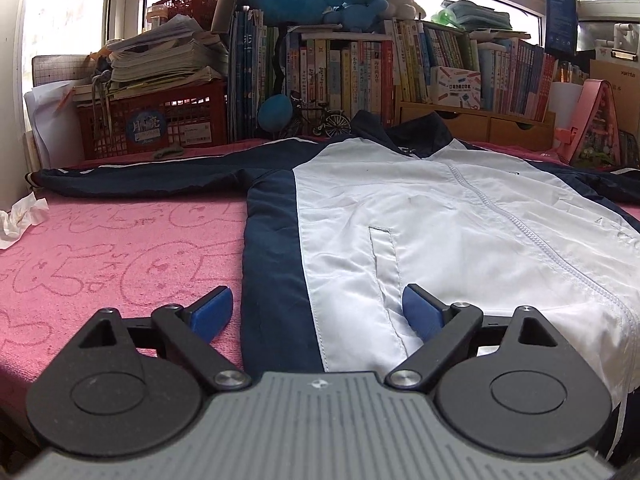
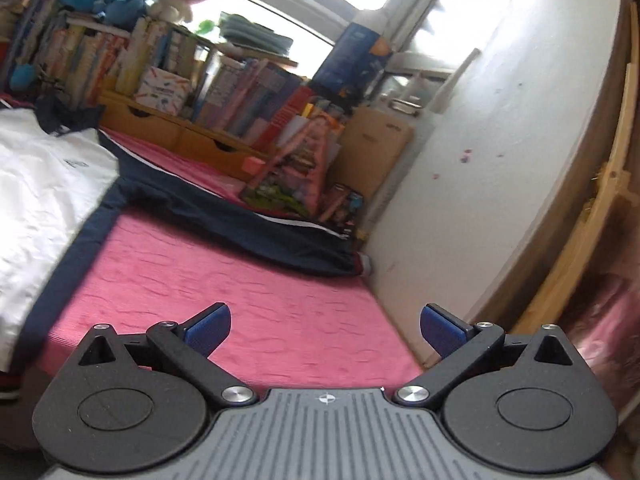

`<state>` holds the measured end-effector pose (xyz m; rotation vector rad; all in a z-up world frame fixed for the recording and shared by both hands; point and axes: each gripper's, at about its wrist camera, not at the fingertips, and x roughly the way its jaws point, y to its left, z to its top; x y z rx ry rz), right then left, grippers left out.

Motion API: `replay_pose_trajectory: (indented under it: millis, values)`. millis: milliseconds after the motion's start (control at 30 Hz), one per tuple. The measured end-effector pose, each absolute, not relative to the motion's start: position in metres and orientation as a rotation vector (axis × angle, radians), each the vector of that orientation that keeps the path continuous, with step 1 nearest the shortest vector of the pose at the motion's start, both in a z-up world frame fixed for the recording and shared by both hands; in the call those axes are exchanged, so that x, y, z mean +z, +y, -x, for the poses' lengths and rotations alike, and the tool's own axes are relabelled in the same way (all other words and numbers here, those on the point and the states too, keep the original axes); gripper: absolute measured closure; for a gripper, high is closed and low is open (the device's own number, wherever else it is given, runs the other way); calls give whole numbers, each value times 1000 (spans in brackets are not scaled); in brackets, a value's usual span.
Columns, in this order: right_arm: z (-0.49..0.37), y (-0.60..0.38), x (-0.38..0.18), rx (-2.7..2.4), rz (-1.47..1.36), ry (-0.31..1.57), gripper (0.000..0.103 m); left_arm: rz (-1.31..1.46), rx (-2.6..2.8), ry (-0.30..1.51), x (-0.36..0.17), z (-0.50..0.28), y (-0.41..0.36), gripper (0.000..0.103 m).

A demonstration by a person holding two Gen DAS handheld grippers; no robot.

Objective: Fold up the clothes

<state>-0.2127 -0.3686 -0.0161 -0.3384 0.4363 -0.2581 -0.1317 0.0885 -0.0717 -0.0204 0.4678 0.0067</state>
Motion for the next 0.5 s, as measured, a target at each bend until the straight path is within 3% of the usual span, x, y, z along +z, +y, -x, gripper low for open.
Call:
replay_pose_trajectory:
  millis: [100,133,167,200,267,333,367,467,500]
  values:
    - [176,-312,-46,37,214,496,9,74,-22,459,-52,131,86,18]
    - [160,-292,-52,125,183,528,16,88,-49,443,-44,129,83,18]
    - [144,-272,-56,206,155,560,36,89,-81,431,-35,125,78,18]
    - [126,-255,-58,272,132,587,43,77,-113,423,-28,120,73,18]
    - [89,-231,-58,313,89,617,42,40,-161,416,-21,106,61,18]
    - [52,-218,-58,301,57,660,42,-5,-204,439,-22,83,49,33]
    - [36,-216,-56,299,40,680,42,-24,-226,469,-25,69,44,48]
    - [-1,-218,-46,302,1,719,44,-34,-265,547,-35,19,37,55]
    - [-6,-218,-38,304,10,713,51,-32,-271,561,-37,3,36,58]
